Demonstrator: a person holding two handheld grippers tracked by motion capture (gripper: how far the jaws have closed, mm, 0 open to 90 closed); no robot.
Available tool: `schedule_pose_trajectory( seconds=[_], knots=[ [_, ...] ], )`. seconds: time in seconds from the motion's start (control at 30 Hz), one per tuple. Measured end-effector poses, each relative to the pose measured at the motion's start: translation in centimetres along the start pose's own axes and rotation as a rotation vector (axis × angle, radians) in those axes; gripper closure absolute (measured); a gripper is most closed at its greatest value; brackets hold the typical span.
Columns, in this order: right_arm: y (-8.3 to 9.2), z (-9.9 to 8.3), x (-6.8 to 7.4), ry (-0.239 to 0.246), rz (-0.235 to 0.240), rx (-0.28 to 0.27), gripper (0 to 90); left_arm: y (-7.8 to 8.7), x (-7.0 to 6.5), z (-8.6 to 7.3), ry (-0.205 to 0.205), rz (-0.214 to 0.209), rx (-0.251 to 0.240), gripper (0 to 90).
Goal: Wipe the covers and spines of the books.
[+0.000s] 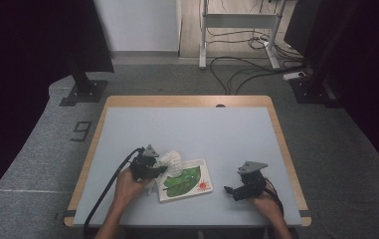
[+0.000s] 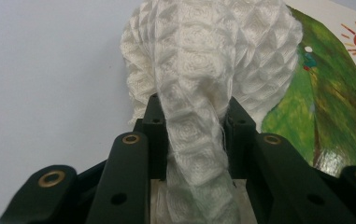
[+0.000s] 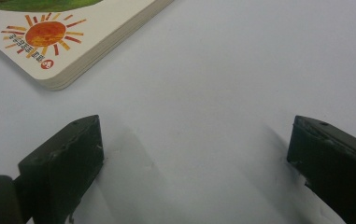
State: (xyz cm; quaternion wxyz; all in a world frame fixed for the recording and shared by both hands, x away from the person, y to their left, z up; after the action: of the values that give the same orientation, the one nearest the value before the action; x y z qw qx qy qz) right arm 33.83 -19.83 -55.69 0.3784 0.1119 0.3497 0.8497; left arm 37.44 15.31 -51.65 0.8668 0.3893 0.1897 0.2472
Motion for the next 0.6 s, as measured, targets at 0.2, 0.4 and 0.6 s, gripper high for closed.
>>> schedule_pose_trajectory(
  seconds=[0.2, 0.4, 0.6],
  knots=[
    [0.0, 0.0, 0.0, 0.0, 0.0, 0.0, 2.9, -0.9, -0.5, 0.7, -0.013, 0.017, -0.004, 68.2],
    [0.0, 0.0, 0.0, 0.0, 0.0, 0.0, 2.9, -1.7, -0.9, 1.6, -0.019, -0.002, 0.004, 68.1],
    [0.0, 0.0, 0.0, 0.0, 0.0, 0.0, 2.9, -2.5, -1.4, 2.5, -0.026, -0.016, 0.007, 68.2]
  ],
)
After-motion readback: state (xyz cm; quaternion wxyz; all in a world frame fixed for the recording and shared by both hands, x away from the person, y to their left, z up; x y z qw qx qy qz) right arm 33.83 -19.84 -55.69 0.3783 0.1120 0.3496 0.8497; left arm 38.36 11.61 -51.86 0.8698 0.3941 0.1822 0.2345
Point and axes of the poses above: each handheld gripper's, and its own axes: y roughly backward along the jaws, z roughly out of its top, x roughly to its left, the point moved 3 cm from there along -y, roughly forward along the jaws, and after that the axes turned 7 degrees about -z, right-handed, at the moved point
